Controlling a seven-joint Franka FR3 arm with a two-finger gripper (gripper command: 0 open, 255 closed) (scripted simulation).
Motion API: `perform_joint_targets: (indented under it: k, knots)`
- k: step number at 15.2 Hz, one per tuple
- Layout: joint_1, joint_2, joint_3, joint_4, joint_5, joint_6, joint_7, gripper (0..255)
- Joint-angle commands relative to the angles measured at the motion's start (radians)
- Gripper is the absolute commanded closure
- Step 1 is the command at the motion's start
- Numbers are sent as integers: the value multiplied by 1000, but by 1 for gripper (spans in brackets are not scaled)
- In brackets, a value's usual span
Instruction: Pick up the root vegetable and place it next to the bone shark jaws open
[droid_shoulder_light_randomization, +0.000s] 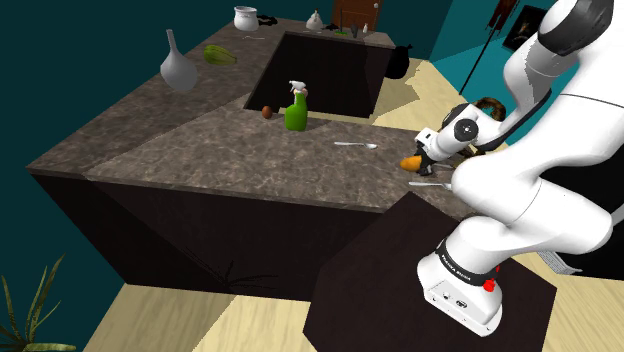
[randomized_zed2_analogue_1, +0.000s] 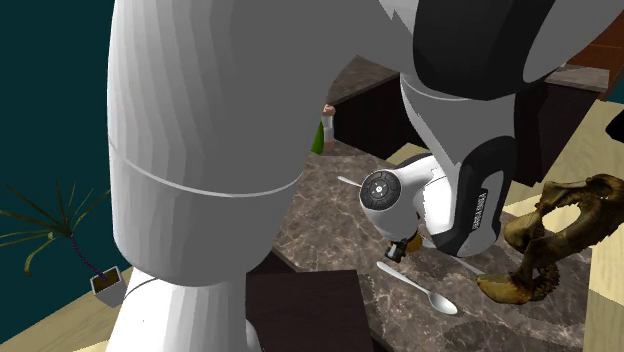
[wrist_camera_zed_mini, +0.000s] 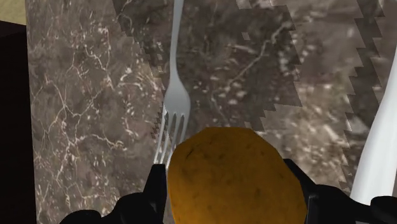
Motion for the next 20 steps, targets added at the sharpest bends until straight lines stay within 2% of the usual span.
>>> perform_joint_targets:
  k: [1, 2, 3, 8, 10, 12, 20]
  knots:
    - [1, 5, 1, -3, -2, 2, -1, 255]
    - [1, 5, 1, -3, -2, 2, -1, 255]
    - [3, 6, 1, -6, 0, -1, -1, 0]
    - [1, 5, 1, -3, -2, 2, -1, 0]
    - [-61, -81, 62, -57, -2, 37, 14, 0]
    - [-162, -158, 161, -101, -2, 74, 27, 0]
    - [-162, -158, 161, -101, -2, 74, 27, 0]
